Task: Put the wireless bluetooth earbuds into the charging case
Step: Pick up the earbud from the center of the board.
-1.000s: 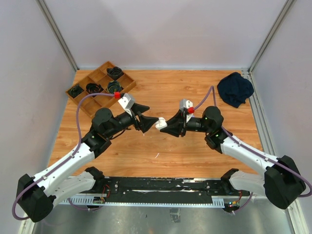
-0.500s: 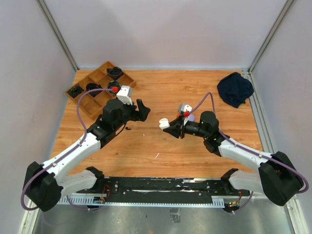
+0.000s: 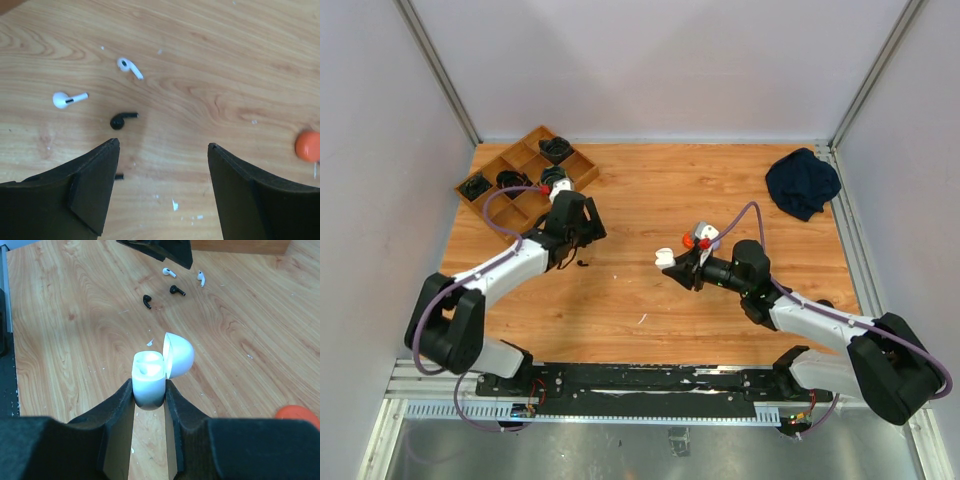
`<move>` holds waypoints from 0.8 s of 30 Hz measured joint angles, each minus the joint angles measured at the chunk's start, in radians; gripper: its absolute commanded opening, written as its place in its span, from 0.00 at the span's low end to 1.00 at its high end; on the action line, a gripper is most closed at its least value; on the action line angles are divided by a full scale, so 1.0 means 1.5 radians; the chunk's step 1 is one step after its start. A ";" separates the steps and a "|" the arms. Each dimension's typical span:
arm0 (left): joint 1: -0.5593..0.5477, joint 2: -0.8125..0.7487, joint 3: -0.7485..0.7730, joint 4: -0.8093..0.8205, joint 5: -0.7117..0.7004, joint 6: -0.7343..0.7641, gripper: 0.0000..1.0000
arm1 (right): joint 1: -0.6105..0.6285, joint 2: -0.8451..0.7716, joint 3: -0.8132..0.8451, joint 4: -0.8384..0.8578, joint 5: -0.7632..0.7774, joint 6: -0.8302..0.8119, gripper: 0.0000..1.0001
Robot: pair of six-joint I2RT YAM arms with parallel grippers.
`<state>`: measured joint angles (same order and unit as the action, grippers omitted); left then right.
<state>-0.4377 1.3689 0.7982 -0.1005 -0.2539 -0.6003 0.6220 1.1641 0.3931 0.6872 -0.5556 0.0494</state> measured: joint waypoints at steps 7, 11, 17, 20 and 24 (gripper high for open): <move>0.037 0.143 0.121 -0.023 -0.043 -0.046 0.63 | 0.000 0.000 -0.011 0.023 0.012 0.000 0.14; 0.050 0.210 0.176 -0.037 -0.057 -0.066 0.57 | 0.000 0.000 -0.014 0.030 0.020 -0.001 0.14; 0.063 0.285 0.243 -0.091 -0.074 -0.085 0.50 | 0.000 0.000 -0.018 0.032 0.027 -0.002 0.14; 0.065 0.315 0.267 -0.113 -0.077 -0.087 0.47 | 0.000 0.000 -0.018 0.032 0.030 -0.002 0.14; 0.067 0.339 0.281 -0.134 -0.077 -0.089 0.44 | 0.000 -0.002 -0.018 0.032 0.030 -0.002 0.14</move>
<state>-0.3374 1.8771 1.2201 -0.3008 -0.3695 -0.7334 0.6220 1.1606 0.3660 0.7353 -0.5114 0.0463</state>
